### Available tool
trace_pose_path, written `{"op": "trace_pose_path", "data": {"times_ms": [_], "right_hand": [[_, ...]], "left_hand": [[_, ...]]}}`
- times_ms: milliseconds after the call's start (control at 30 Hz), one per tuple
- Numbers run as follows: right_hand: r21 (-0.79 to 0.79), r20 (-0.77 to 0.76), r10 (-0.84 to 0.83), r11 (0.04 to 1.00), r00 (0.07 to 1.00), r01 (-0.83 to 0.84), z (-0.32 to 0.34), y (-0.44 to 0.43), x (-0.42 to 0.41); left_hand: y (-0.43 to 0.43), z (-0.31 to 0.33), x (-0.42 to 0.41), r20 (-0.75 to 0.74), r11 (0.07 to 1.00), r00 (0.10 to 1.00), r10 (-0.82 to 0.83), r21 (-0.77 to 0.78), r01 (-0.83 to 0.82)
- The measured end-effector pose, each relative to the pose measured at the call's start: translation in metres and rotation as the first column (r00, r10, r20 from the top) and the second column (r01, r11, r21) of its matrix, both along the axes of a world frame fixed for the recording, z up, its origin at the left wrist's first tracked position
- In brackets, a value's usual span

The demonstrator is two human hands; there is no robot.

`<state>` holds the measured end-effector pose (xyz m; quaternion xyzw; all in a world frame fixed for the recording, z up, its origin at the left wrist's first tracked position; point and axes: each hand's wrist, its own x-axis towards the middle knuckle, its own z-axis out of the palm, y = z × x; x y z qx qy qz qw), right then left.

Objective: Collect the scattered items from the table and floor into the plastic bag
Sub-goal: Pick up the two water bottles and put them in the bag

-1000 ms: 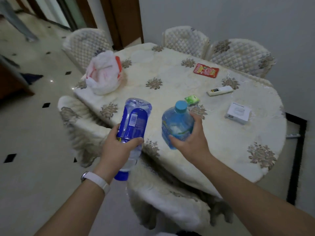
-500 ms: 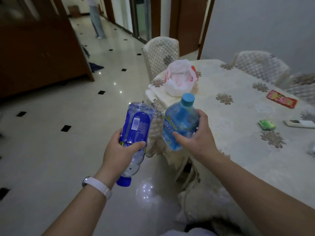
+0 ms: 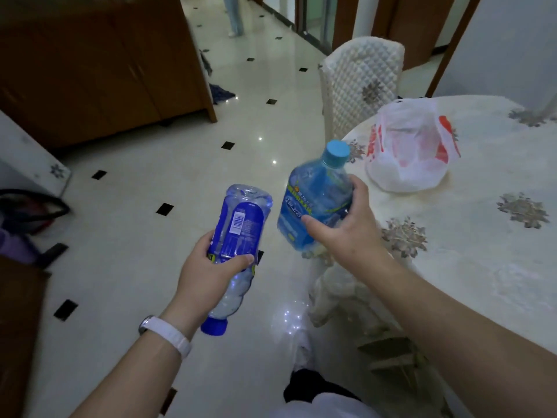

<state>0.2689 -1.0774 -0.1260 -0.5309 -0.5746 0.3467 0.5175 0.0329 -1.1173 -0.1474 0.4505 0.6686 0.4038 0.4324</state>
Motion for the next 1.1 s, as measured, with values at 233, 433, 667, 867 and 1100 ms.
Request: {"op": "trace_pose_path", "data": {"times_ms": [233,433,667,867,1100], "right_hand": [[0.008,-0.013,0.024,1.0,1.0,-0.024,0.008,0.126,-0.001],[0.001,0.017,-0.021,1.0,1.0,0.021,0.01,0.19,0.002],[-0.039,0.075,-0.184,0.982,0.98,0.187,-0.008,0.254,-0.003],[-0.026,0.124,-0.397,0.915,0.91,0.403,-0.007,0.319,-0.013],[-0.05,0.151,-0.651,0.747,0.744,0.663,0.014,0.353,-0.021]], "left_hand": [[0.114,0.028,-0.009,-0.115,1.0,0.993,-0.012,-0.002,0.012],[0.191,0.034,-0.008,-0.127,0.997,0.989,-0.073,0.009,0.074],[0.293,0.017,-0.017,-0.102,0.967,0.963,-0.251,0.009,0.253],[0.416,-0.003,-0.027,-0.03,0.893,0.893,-0.449,-0.042,0.448],[0.542,0.003,-0.009,-0.027,0.706,0.705,-0.709,-0.017,0.708]]}}
